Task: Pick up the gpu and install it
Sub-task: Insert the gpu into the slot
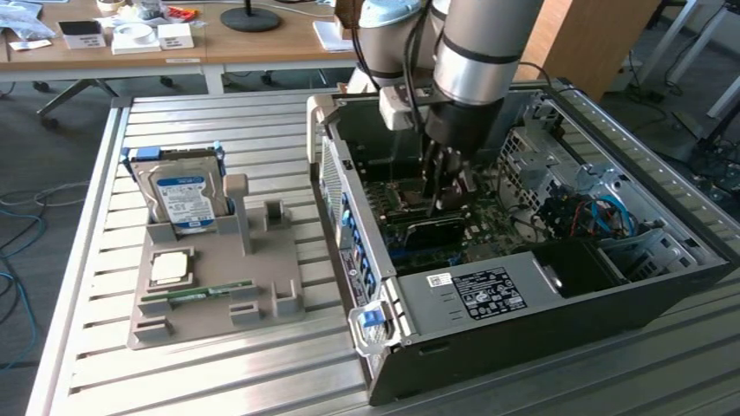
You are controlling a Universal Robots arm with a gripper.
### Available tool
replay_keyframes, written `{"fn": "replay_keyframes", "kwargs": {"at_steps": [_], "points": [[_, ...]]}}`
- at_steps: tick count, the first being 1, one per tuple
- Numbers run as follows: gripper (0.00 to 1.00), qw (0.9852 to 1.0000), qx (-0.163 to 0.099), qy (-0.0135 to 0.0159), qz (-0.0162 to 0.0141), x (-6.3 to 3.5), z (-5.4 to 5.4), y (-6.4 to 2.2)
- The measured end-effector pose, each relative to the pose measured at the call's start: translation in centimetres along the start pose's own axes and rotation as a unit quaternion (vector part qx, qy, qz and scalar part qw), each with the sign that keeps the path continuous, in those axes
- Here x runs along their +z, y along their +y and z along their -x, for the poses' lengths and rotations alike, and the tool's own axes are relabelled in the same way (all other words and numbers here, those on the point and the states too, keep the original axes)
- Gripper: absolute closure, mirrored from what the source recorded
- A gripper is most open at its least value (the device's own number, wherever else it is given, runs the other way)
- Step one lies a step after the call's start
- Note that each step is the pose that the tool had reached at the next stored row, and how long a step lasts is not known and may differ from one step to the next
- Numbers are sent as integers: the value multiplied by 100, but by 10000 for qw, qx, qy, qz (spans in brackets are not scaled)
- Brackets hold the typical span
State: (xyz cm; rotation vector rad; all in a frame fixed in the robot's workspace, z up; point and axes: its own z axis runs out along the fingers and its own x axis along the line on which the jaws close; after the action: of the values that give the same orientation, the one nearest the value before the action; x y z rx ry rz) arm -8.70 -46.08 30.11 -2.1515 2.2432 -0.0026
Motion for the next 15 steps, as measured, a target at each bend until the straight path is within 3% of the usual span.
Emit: {"fn": "replay_keyframes", "kwargs": {"at_steps": [5, 15], "points": [[60, 10000, 0, 0, 0, -194, 5, -5], [60, 10000, 0, 0, 0, -204, 5, -5]]}}
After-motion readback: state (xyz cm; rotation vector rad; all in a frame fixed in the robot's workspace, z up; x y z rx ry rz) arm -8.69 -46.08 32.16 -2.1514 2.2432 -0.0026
